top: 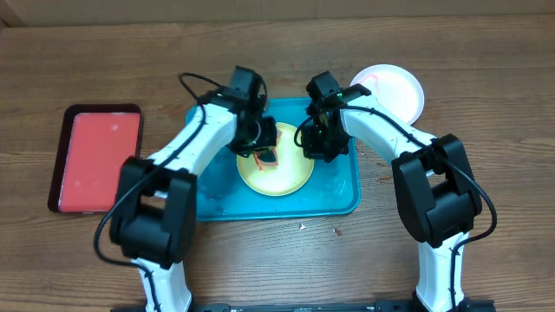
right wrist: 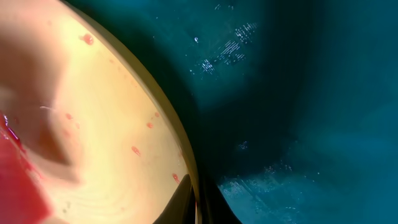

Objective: Clean dirty plates on tray and stack at the side
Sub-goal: 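Scrub the yellow plate with the sponge while the right gripper holds it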

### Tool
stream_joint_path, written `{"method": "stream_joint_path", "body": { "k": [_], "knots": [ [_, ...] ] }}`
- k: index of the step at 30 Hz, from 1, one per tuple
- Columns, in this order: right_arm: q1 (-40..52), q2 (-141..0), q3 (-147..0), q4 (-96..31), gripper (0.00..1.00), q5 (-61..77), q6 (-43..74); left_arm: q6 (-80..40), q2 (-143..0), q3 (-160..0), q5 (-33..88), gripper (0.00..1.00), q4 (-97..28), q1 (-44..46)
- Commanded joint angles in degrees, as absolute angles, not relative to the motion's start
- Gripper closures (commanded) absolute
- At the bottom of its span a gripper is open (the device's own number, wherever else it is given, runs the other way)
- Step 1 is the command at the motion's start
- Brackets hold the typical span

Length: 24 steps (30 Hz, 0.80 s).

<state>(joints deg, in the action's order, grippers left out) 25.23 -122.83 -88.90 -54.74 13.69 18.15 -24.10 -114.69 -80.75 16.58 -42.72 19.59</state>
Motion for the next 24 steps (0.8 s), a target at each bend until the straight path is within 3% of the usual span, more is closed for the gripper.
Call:
{"method": "stream_joint_path", "body": {
  "k": [1,8,18,24],
  "knots": [
    [25.5,-123.4,-88.6,-53.9,0.96,12.3,21.1,-27.1,-117.1,-80.6,17.5,0.96,-41.7,21.1],
    [25.5,-123.4,-88.6,-53.7,0.96,12.3,21.1,-28.6,-120.6,-80.6,14.8,0.96,-42.9,22.1],
    [25.5,-123.4,-88.6,-55.2,0.96,12.3,21.0,-28.6,-120.7,-83.1,-12.2,0.96,-52.8,17.8],
    [25.5,-123.4,-88.6,-55.2,0.96,12.3,21.0,-28.3,-120.7,-87.1,-7.1,0.96,-53.5,15.8]
  ]
}}
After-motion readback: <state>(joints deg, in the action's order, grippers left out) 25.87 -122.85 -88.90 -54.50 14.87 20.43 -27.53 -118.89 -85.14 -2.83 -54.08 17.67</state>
